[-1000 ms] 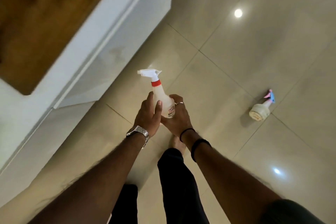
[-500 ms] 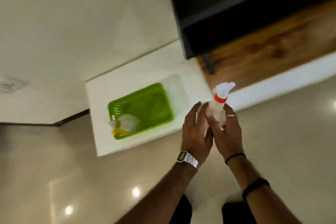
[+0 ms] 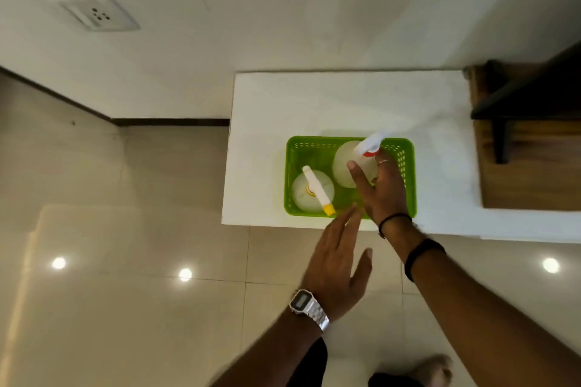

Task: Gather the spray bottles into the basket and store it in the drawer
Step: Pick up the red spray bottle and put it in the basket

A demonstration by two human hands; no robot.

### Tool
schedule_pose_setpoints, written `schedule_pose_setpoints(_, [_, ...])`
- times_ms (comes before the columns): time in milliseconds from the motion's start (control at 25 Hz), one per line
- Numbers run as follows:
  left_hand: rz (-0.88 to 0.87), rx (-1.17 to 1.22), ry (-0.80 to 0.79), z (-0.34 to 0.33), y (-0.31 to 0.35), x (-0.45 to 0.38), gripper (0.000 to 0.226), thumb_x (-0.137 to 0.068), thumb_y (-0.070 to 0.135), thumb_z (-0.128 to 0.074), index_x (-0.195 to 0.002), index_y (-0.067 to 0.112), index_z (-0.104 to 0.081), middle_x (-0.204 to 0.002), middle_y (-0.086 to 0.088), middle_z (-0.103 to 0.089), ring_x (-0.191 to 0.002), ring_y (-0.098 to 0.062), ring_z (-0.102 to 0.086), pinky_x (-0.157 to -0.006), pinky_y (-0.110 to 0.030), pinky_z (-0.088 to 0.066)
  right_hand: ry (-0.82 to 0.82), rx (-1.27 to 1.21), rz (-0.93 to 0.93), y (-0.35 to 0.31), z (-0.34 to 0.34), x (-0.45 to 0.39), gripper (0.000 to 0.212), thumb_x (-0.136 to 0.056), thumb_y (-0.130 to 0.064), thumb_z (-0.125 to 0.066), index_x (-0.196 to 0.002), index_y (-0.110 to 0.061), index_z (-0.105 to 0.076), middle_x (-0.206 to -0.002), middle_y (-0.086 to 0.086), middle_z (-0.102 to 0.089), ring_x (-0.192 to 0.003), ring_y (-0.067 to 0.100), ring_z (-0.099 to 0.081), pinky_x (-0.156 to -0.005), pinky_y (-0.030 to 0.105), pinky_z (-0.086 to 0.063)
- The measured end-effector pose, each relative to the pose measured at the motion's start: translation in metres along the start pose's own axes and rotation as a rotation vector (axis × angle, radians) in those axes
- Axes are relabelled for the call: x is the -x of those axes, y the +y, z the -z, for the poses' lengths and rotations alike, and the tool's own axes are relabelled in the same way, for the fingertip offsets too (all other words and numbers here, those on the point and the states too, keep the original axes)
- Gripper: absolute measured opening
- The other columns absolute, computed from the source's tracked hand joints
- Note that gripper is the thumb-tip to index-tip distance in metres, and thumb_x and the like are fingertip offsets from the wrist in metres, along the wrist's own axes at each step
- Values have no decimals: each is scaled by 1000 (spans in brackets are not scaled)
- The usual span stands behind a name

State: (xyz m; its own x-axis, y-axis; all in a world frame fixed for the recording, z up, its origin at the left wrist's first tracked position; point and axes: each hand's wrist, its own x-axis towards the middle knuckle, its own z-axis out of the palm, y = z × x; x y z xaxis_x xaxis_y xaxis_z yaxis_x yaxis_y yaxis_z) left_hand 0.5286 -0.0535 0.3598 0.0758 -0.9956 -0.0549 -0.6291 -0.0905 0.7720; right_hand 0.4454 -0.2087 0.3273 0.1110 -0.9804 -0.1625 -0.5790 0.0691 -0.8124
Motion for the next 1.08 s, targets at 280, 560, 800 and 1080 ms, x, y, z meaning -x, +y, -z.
schedule_pose_setpoints(280, [1096,920,-84,-11,-26,-47,42,-101,42,-52,-114,6,-69,-108,-8,-75,-100,-23,-69,-90,-36,-50,-64,120,7,18,-30,-21,50,-87,-47,-68,-127,-17,-59,-124,3,-57,-116,22,-57,-88,47,-53])
schedule_pose_setpoints(560, [1102,940,29,-1,-42,-68,43,-107,19,-36,-112,-13,-65,-115,-26,-70,-94,-28,-63,-75,-29,-44,-76,137,36,0,-49,-27,50,-88,-46,-67,-127,-15,-58,-124,5,-57,-115,24,-56,-86,39,-51])
schedule_pose_setpoints(800, [1023,844,33,11,-54,-61,55,-106,38,-39,-105,-7,-70,-101,-15,-76,-81,-21,-69,-73,-29,-48,-84,129,8,-10,-58,-21,60,-89,-44,-67,-135,-10,-51,-134,9,-54,-126,24,-49,-99,38,-46])
schedule_pose_setpoints(1080, [423,-128,-519,3,-68,-14,39,-99,48,-38,-100,21,-66,-100,2,-74,-97,-19,-68,-84,-39,-54,-44,587,222,21,-9,47,59,-94,-45,-50,-145,-15,-44,-155,13,-38,-146,31,-33,-114,53,-29])
